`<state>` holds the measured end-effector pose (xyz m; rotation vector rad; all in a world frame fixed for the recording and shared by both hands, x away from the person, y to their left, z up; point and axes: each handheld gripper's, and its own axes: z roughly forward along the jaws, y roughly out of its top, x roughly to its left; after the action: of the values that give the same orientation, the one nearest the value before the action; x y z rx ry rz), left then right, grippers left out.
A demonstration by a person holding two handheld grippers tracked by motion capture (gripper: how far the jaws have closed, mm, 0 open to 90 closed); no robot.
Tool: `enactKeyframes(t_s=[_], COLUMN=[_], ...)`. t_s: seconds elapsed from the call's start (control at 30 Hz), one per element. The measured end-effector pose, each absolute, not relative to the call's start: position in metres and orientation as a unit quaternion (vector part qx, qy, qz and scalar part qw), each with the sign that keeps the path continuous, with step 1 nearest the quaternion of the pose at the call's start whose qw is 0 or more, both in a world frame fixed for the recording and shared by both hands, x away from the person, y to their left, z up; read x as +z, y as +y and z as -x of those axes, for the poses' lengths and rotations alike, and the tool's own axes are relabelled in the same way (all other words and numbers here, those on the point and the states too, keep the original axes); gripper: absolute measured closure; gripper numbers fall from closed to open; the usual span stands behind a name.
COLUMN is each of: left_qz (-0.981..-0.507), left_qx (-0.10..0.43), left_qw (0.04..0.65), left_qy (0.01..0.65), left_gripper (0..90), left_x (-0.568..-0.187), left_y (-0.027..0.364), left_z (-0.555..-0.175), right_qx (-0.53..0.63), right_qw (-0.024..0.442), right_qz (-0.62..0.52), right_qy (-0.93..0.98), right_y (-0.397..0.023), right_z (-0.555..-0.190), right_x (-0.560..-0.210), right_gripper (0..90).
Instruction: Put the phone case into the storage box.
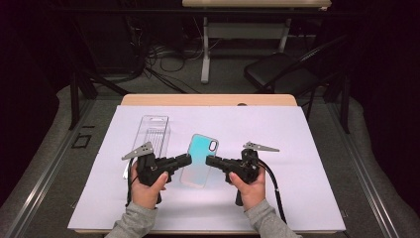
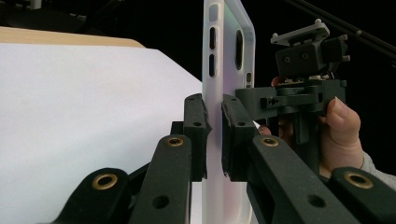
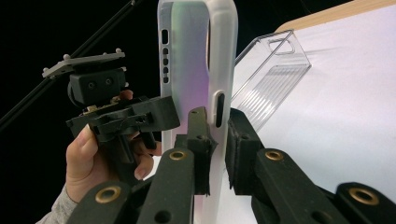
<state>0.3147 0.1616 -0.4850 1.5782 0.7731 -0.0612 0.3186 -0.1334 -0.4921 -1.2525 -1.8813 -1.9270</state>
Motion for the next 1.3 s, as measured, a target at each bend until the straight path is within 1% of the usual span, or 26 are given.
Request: enactKeyframes(t_s=[1.3], left_qz=[-0.689], left_qx=[-0.031], left_qw=[0.64], left_qy=[0.339], left_gripper=[82.2], left_x=[-0.4863], left_y=[0.1617], left_z=[-0.3157], right_qx=[-0.65], right_qw=[0.085], right_qz=[0.422], right_qy=[-0.627], right_y=[-0.1337], right_z=[-0.3176], right_x=[-0.493], right_gripper=[82.1])
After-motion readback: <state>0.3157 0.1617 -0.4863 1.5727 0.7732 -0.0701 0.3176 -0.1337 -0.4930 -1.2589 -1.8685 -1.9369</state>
